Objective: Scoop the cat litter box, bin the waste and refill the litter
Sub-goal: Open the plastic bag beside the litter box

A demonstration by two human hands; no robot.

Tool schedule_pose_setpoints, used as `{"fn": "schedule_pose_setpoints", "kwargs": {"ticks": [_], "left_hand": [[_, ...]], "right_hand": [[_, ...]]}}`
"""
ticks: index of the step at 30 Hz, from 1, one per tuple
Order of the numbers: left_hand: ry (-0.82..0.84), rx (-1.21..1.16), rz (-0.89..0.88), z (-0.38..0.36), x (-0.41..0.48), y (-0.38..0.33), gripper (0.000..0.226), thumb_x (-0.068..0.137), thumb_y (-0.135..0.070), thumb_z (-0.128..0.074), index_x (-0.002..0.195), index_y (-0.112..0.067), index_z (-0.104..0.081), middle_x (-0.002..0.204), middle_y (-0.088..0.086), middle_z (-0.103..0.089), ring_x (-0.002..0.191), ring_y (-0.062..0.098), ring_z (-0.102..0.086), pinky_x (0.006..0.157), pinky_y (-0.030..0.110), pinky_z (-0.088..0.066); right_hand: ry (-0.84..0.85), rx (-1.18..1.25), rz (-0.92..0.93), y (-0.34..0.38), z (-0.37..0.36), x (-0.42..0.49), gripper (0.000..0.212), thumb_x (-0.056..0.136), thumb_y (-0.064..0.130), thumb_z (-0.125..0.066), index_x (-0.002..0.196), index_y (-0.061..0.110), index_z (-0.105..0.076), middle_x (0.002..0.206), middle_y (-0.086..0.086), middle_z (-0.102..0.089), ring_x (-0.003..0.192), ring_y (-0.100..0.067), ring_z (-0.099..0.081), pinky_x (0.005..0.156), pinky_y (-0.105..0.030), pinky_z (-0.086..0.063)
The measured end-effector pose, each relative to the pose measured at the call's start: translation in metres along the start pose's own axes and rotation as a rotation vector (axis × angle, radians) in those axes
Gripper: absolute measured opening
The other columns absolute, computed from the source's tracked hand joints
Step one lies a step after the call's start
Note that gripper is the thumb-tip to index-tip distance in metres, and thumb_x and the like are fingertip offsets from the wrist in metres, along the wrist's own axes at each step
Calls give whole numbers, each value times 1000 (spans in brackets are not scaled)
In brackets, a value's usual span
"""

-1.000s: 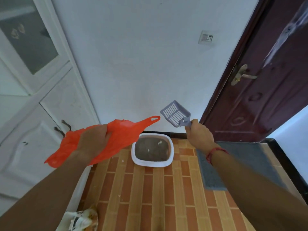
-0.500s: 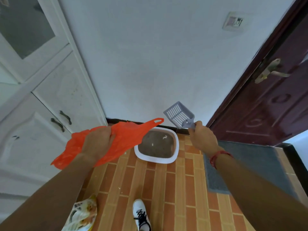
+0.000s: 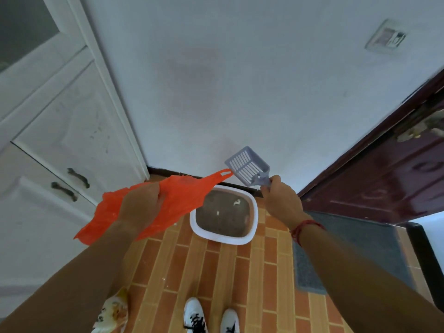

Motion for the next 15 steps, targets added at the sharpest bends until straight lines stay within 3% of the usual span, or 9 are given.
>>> {"fn": "schedule_pose_setpoints", "kwargs": {"ticks": [8, 15], "left_hand": [[-12, -3, 101, -5, 14, 29, 34, 97, -25, -44, 79, -3, -62, 75, 17, -65, 68, 36, -63, 64, 48, -55], [-35, 0, 249, -23, 6, 48, 19, 96, -14, -55, 83, -3, -63, 79, 16, -66, 71, 36, -63, 67, 47, -55]], "right_hand": [[109, -20, 76, 32, -27, 45, 20, 104, 33, -36, 97, 15, -41, 80, 2, -50, 62, -8, -45, 48, -24, -27], [193, 11, 204, 48, -69, 86, 22, 104, 36, -36, 98, 16, -42, 81, 0, -54, 63, -6, -48, 50, -21, -30]]}}
Point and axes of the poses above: each hand's wrist, its own x-axis towards the middle knuckle, its own z-axis out of the back of the hand, y = z × x, the point moved 8 cm from there along x, towards the middle knuckle
